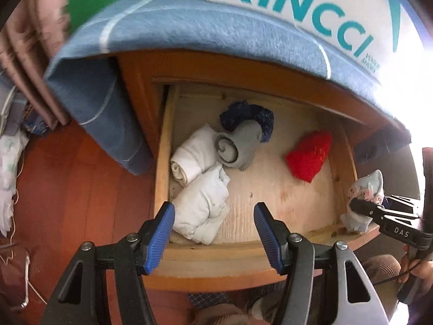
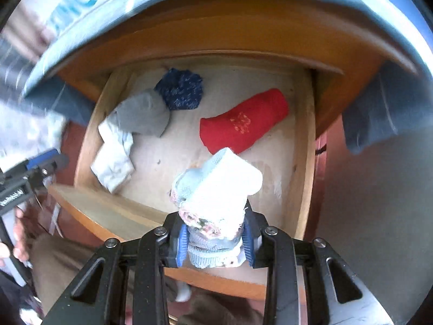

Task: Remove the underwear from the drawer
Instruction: 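Grasp the floral light blue garment with the right gripper and lift it, then grasp the white folded garment with the left gripper while the right gripper holds the floral garment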

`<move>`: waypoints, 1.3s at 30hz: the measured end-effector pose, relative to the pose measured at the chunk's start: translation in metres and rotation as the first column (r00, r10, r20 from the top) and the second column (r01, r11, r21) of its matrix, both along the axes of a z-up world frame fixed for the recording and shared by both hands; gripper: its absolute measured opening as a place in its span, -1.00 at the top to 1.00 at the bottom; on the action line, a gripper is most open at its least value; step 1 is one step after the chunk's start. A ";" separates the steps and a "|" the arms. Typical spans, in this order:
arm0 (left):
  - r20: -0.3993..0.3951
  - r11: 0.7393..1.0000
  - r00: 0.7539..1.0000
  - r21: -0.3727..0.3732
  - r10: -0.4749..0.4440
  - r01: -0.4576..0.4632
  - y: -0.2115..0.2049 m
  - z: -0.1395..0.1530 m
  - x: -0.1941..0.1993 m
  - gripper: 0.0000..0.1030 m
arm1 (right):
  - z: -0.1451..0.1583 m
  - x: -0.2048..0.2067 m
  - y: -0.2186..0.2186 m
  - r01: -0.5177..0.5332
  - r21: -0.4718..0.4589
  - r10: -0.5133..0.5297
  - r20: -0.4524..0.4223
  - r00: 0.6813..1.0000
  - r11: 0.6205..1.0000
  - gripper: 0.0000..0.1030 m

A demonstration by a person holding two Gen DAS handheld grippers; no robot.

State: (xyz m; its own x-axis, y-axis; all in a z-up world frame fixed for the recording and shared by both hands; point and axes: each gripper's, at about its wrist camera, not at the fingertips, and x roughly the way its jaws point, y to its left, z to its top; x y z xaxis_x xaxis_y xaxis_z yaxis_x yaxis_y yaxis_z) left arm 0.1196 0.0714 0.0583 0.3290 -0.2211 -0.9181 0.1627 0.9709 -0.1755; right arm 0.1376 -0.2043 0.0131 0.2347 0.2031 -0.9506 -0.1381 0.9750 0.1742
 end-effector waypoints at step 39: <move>-0.411 0.943 0.893 0.186 -0.181 0.277 -0.058 -0.126 0.063 -0.31 | 0.011 -0.010 -0.007 0.042 0.012 -0.043 0.024 0.999 0.999 0.40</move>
